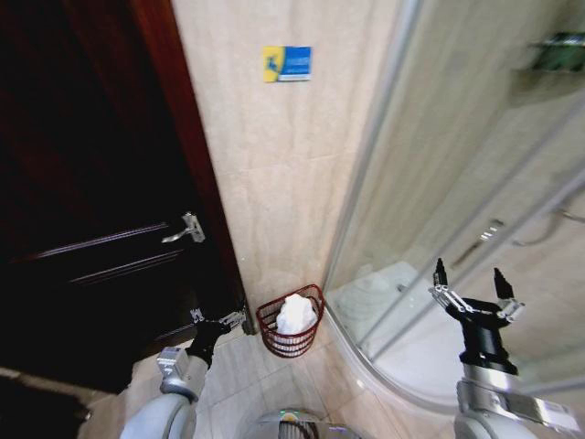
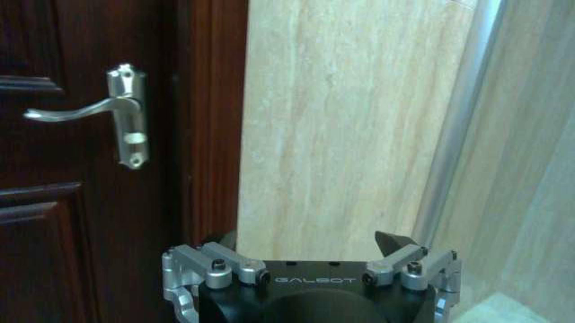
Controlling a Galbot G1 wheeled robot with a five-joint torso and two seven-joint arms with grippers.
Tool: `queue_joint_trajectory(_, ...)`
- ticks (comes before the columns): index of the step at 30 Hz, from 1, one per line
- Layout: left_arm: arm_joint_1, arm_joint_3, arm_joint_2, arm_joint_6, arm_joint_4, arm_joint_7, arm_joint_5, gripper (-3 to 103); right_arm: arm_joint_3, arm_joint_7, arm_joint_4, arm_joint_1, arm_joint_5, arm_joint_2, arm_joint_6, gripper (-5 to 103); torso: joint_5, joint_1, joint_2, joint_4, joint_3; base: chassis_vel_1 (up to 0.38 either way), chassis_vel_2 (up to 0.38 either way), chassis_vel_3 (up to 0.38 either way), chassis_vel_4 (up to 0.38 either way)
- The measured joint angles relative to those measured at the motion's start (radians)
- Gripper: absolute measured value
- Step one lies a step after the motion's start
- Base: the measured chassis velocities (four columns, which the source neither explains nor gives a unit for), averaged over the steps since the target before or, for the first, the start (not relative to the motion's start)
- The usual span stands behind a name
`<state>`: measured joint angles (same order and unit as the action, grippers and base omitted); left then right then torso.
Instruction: Discard the used towel into the hamper.
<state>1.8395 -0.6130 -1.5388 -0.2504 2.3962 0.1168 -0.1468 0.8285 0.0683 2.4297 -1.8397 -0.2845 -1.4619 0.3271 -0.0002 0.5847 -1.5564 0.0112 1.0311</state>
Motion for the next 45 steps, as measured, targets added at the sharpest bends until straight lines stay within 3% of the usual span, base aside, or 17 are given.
queue_joint_trajectory(45,0.000,0.000,0.000,0.000,0.000,0.000,0.000,100,0.003,0.007,-0.038,0.013,0.010,-0.004,0.048,100,0.0001,0.000,0.000,-0.0004,0.000,0.059,-0.057,-0.066,0.060)
